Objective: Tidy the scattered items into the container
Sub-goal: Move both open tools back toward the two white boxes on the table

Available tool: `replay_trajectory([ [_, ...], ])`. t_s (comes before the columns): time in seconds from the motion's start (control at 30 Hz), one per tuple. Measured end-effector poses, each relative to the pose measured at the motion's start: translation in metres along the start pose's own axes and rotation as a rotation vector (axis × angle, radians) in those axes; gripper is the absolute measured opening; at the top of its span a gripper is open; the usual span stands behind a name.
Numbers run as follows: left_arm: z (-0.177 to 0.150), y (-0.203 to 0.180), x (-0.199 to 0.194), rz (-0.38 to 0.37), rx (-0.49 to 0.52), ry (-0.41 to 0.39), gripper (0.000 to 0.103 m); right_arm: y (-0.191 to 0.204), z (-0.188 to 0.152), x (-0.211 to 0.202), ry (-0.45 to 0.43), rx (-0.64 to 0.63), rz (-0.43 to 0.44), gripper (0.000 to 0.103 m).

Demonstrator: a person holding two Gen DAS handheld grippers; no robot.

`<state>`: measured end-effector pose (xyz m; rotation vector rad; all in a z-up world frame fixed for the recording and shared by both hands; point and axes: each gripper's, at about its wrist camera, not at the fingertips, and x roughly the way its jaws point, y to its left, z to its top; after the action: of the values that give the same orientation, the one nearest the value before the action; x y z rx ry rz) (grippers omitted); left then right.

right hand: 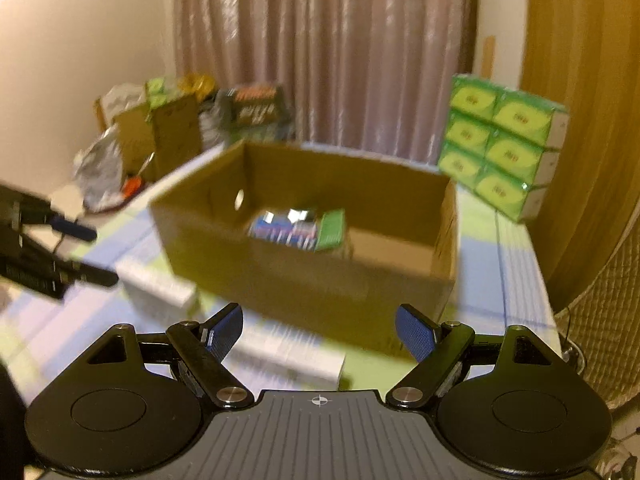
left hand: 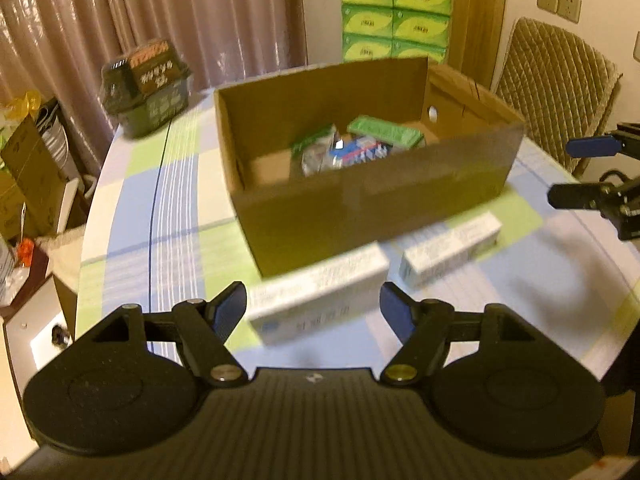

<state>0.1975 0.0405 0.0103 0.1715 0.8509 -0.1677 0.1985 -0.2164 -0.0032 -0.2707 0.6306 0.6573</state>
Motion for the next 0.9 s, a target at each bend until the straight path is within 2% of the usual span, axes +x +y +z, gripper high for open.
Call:
replay_trajectory([
  [0.13, -0.019, 0.005, 0.001, 0.008, -0.001, 0.032, 0.069, 0.009, -0.019, 0.002, 0.035, -0.060, 0.015, 0.081],
  [0.33, -0.033, 0.019, 0.008, 0.017, -0.004, 0.066, 0.069, 0.006, -0.031, 0.015, 0.074, -0.057, 0.023, 0.081],
  [0.63, -0.037, 0.031, 0.034, -0.010, 0.003, 0.095, 0.070, -0.005, -0.042, 0.041, 0.129, -0.054, 0.033, 0.081],
  [0.9, -0.026, 0.036, 0.066, -0.032, 0.077, 0.095, 0.071, -0.019, -0.047, 0.072, 0.177, -0.071, 0.056, 0.081],
])
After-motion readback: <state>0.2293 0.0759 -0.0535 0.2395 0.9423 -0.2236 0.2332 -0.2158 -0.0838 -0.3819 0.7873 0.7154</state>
